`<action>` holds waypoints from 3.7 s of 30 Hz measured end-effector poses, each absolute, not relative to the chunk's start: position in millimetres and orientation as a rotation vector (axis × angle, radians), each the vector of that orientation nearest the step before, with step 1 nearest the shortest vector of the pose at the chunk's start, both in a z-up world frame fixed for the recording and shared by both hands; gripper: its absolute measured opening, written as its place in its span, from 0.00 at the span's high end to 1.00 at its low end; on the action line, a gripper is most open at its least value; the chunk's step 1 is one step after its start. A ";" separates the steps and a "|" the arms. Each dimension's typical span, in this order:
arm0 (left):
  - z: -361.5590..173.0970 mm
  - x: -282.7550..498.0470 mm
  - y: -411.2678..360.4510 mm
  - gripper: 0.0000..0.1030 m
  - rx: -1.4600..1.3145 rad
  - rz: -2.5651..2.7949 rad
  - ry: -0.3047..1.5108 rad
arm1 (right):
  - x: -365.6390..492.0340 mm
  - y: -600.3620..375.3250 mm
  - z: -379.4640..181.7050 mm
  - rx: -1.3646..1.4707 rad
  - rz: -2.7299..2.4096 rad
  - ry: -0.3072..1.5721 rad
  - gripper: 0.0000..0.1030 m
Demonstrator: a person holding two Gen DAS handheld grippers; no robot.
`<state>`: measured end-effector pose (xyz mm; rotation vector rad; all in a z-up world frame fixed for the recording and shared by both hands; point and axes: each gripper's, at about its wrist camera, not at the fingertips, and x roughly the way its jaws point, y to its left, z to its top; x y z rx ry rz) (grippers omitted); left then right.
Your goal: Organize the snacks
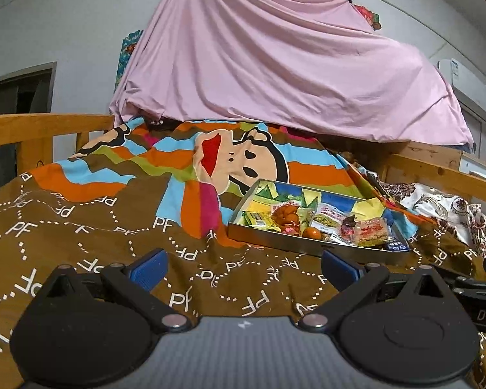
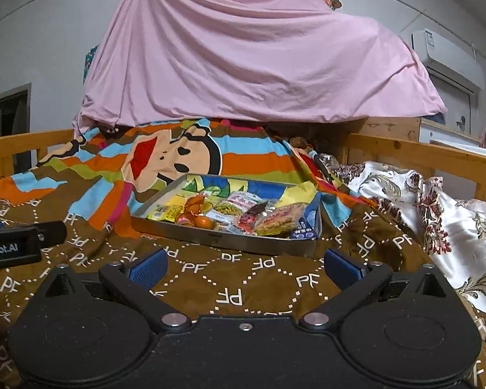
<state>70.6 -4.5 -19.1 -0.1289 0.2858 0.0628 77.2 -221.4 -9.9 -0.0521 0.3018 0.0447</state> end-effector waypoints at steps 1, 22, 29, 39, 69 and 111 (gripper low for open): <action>-20.5 71.5 -4.1 0.00 -0.128 0.067 0.284 | 79.1 -221.1 -11.0 -0.054 0.041 0.306 0.01; -25.6 69.0 -3.1 0.00 -0.108 0.079 0.279 | 81.3 -218.3 -16.0 -0.087 0.042 0.312 0.01; -25.8 68.9 -3.3 0.00 -0.107 0.079 0.279 | 81.5 -218.6 -16.1 -0.088 0.043 0.312 0.01; -26.5 68.4 -4.0 0.00 -0.104 0.079 0.279 | 81.6 -217.9 -16.3 -0.089 0.043 0.314 0.01; -27.6 67.6 -2.5 0.00 -0.101 0.081 0.277 | 82.1 -217.8 -18.4 -0.094 0.049 0.317 0.01; -27.3 67.2 -2.6 0.00 -0.099 0.080 0.279 | 81.7 -216.2 -18.5 -0.096 0.049 0.322 0.01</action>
